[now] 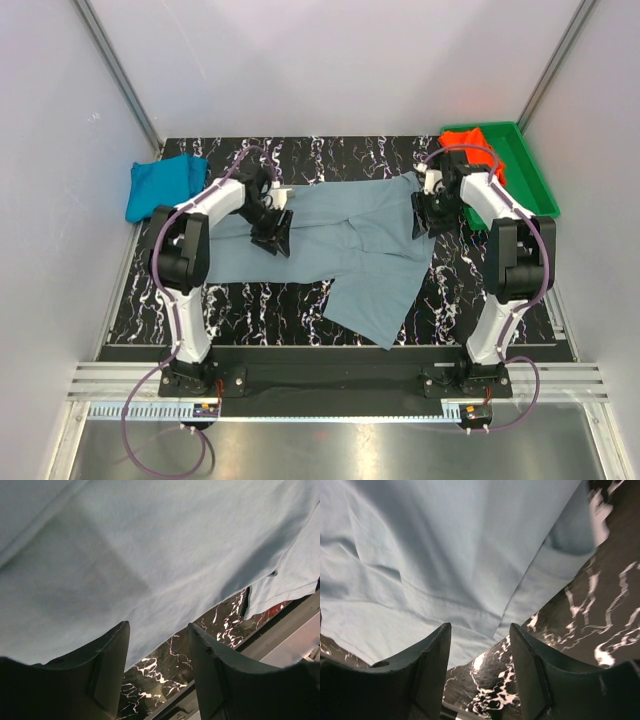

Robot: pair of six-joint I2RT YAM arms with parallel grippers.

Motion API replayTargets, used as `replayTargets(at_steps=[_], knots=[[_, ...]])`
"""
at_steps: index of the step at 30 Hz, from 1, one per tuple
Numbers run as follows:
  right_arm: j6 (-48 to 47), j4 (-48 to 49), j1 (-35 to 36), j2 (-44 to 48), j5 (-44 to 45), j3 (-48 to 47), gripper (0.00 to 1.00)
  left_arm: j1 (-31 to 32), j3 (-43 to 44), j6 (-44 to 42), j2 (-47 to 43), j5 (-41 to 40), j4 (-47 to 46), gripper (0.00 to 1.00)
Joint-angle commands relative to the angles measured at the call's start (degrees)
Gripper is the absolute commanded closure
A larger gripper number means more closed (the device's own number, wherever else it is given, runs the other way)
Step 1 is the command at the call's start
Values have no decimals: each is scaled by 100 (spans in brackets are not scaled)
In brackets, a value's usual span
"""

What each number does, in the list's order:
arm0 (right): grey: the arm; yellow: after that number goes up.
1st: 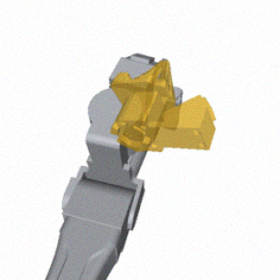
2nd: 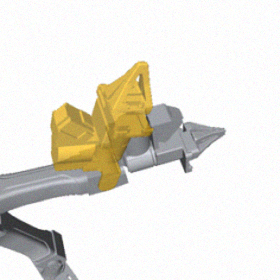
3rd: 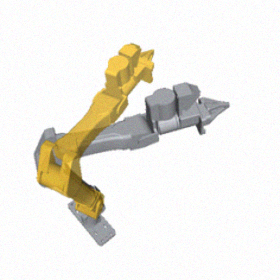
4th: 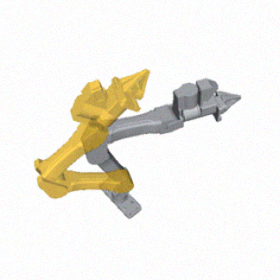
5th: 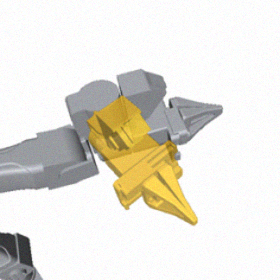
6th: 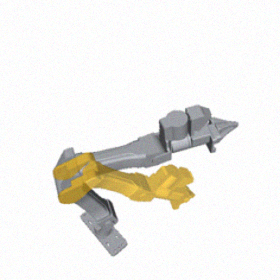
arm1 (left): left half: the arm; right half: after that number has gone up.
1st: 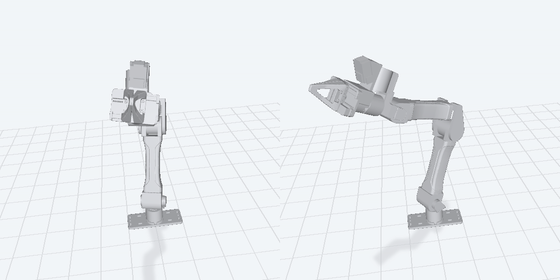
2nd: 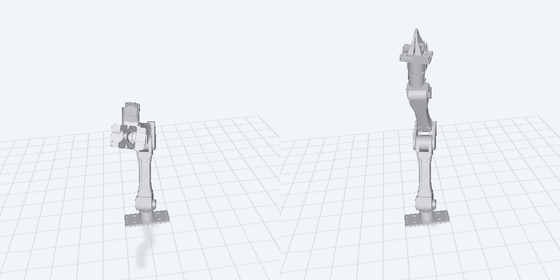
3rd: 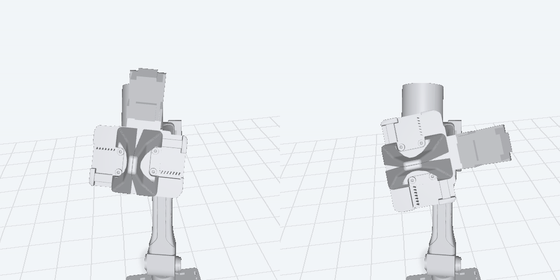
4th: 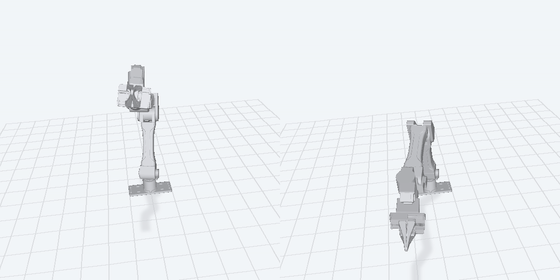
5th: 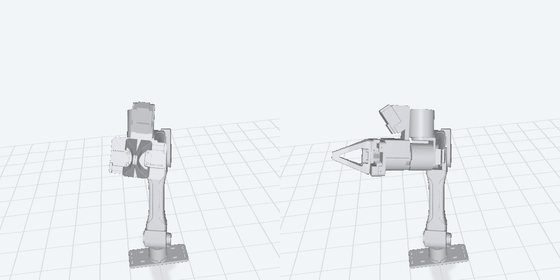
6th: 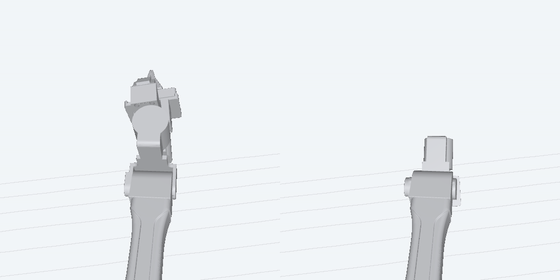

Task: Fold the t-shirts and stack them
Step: Fold the tshirt

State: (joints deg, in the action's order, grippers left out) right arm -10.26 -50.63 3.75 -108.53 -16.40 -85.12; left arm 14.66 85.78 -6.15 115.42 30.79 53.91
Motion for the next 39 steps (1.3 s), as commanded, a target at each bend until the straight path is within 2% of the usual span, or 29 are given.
replayTargets(at_steps=[1,8,12,23,39], knots=[[59,132,12,438,-240,329,42,-94,-166,35,-441,-99,-196,46],[-37,352,12,0,-205,260,42,-305,306,-114,-266,-257,-74,48],[50,414,12,-474,-214,-354,42,-647,921,-167,85,-442,-13,48],[-20,256,12,-1828,-82,-2226,42,-1052,2206,-273,1228,-995,-12,48],[-2,194,-76,-3033,111,-3291,41,-1184,3137,79,2239,-1514,-161,44]])
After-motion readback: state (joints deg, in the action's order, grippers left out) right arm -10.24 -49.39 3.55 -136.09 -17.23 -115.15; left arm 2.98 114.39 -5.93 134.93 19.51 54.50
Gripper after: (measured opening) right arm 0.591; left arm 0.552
